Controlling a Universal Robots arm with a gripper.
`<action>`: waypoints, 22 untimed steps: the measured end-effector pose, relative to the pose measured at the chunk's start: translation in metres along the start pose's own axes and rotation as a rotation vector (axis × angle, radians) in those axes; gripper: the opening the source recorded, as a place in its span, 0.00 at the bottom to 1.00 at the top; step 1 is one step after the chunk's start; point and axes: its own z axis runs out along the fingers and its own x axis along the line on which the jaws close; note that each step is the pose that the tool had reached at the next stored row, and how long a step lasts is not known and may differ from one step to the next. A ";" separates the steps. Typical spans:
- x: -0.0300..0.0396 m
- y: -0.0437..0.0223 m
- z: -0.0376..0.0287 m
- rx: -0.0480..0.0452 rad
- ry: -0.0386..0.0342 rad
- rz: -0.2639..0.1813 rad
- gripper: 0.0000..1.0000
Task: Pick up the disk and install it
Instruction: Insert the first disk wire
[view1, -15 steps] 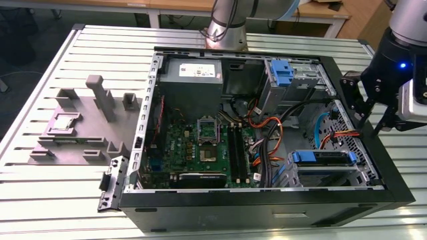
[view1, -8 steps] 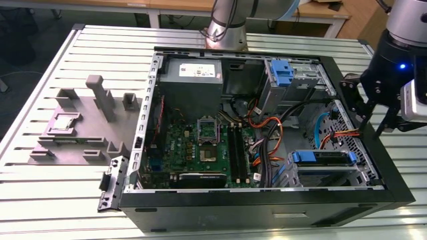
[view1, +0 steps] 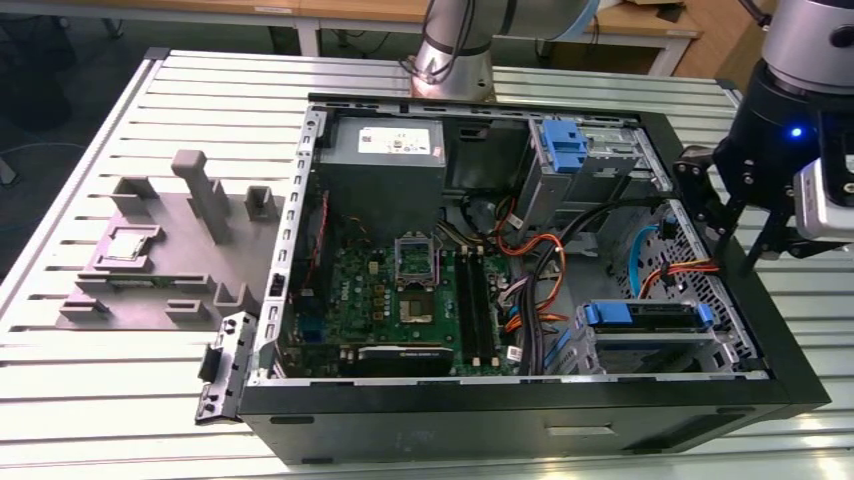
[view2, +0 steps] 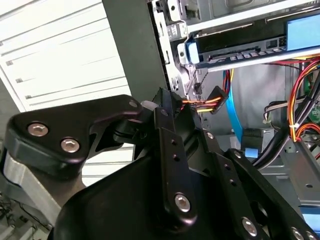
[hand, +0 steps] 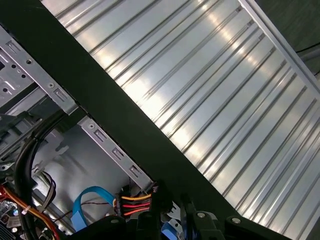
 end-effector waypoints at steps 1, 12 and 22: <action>0.0010 -0.0007 0.0004 -0.0008 -0.0001 -0.002 0.30; 0.0071 0.0003 0.0050 -0.0143 -0.0069 -0.049 0.30; 0.0088 0.0000 0.0072 -0.0052 -0.0259 -0.090 0.30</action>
